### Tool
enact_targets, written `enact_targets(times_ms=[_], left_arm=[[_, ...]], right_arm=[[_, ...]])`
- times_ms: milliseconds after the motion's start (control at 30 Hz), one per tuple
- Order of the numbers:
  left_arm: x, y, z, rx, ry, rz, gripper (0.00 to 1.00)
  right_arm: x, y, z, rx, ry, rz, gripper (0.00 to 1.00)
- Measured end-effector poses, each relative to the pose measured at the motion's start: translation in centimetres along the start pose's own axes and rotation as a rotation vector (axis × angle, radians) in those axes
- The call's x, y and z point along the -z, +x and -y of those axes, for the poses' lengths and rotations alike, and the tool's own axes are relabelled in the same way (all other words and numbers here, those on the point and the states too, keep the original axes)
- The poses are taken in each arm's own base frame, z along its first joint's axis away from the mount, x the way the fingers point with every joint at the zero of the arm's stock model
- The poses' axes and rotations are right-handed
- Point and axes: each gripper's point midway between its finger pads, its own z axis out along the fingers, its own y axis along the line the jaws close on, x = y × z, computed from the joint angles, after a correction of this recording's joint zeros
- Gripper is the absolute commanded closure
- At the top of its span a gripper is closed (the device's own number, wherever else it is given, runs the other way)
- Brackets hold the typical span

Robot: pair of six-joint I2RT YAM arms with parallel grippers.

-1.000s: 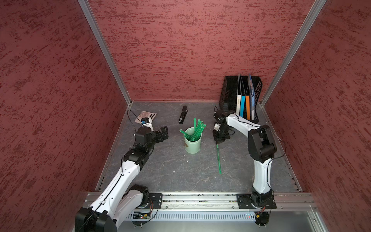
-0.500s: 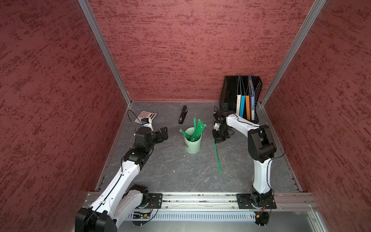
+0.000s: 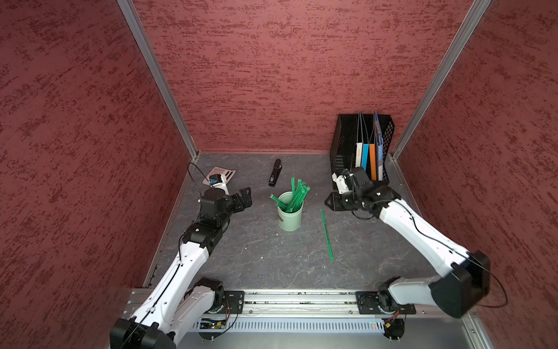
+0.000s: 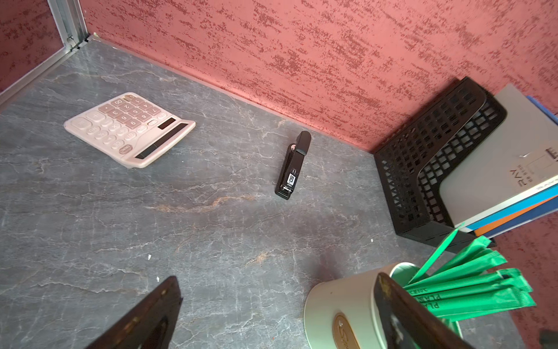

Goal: Take the straws out of the storage container
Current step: Pick up the straw from the container.

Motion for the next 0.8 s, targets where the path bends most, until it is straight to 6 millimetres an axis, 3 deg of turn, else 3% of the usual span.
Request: enact_targets(times_ms=[100, 167, 300, 467, 800], left_arm=[[0.3, 0.0, 0.2, 0.024, 0.01, -0.002, 0.0], [0.5, 0.1, 0.2, 0.039, 0.011, -0.005, 0.0], [1.1, 0.0, 0.3, 0.059, 0.017, 0.0, 0.0], [1.5, 0.0, 0.2, 0.063, 0.016, 0.002, 0.0], [1.5, 0.1, 0.1, 0.063, 0.011, -0.003, 0.0]], right_arm=[[-0.2, 1.9, -4.8, 0.125, -0.055, 0.044, 0.62], [-1.2, 3.9, -6.8, 0.184, -0.071, 0.047, 0.61], [-3.5, 6.6, -8.5, 0.265, -0.039, 0.062, 0.6], [-5.6, 6.0, -9.2, 0.281, 0.001, 0.132, 0.58], [-6.2, 3.8, -9.9, 0.283, 0.011, 0.243, 0.57]])
